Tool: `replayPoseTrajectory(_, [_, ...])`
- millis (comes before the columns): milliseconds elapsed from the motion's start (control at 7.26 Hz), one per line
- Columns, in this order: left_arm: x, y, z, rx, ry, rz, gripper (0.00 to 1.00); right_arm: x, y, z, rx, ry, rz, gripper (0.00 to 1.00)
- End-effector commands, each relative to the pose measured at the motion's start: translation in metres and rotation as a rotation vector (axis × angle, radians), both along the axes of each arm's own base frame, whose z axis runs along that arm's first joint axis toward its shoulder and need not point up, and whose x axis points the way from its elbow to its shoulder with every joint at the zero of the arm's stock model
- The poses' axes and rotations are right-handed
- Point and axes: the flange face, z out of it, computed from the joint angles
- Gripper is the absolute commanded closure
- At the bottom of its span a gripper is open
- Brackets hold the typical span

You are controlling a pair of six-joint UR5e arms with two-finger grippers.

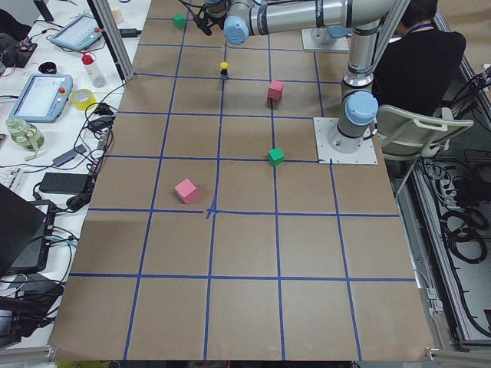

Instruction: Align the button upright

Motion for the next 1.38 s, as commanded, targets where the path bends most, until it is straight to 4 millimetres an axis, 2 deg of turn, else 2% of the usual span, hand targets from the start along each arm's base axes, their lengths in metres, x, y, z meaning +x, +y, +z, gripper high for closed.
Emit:
replayPoseTrajectory(0, [0.016,0.045,0.061,-0.168,-0.137,-0.209,0.04,-0.001,0.0,0.001,-0.002,0.006,-0.001,0.03])
replayPoseTrajectory(138, [0.025,0.06,0.074,-0.288,-0.211,-0.376,0.0,-0.001,0.0,0.001,-0.002,0.007,-0.001,0.03])
replayPoseTrajectory(275, [0.033,0.075,0.079,-0.297,-0.268,-0.49,0.0,-0.001,0.0,0.001,-0.002,0.007,-0.001,0.03])
replayPoseTrajectory(551, [0.065,0.099,0.091,-0.336,-0.51,-0.798,0.0,-0.001,0.0,0.001,-0.002,0.007,-0.001,0.02])
replayPoseTrajectory(688, [0.08,0.103,0.1,-0.322,-0.664,-0.814,0.0,-0.001,0.0,0.001,-0.002,0.007,-0.001,0.02])
replayPoseTrajectory(826, [0.086,0.103,0.106,-0.324,-0.728,-0.818,0.0,-0.001,0.0,0.001,-0.002,0.007,-0.001,0.02])
replayPoseTrajectory(1239, [0.085,0.092,0.108,-0.396,-0.739,-0.765,0.0,-0.001,0.0,0.001,-0.002,0.006,-0.001,0.02])
